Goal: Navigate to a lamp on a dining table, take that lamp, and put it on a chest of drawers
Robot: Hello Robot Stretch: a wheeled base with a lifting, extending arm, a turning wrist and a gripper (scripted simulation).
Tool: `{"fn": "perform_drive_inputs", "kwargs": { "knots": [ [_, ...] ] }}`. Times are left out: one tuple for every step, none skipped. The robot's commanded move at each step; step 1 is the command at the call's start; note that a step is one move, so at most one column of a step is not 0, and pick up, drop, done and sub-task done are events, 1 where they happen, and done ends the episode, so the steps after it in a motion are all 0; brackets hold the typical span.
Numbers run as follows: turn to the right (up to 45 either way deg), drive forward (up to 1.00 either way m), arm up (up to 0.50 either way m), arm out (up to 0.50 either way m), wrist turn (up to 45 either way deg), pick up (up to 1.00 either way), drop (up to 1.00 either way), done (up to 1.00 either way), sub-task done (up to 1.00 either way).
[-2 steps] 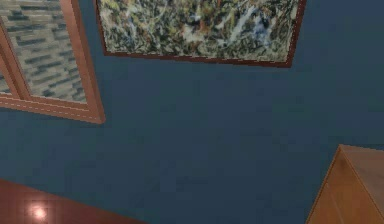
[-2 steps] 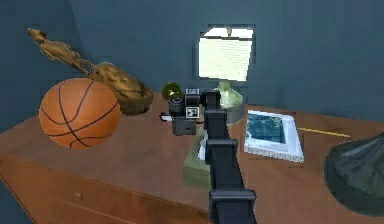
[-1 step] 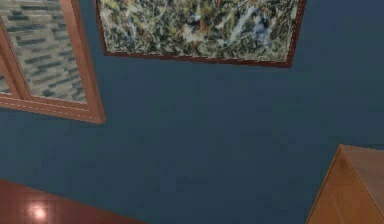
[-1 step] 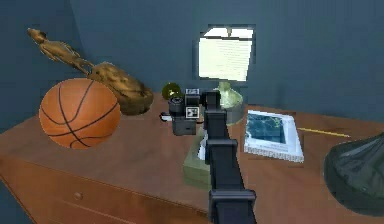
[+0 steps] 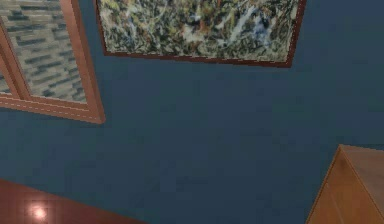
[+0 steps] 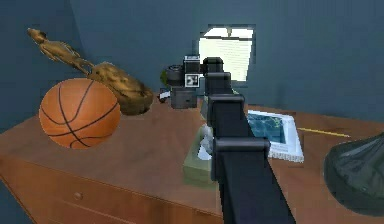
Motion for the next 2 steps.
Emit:
{"fn": "perform_drive_inputs", "kwargs": {
  "knots": [
    [0.0, 0.0, 0.0, 0.0, -45.0, 0.0, 0.0, 0.0, 0.0],
    [0.0, 0.0, 0.0, 0.0, -45.0, 0.0, 0.0, 0.0, 0.0]
  ]
}}
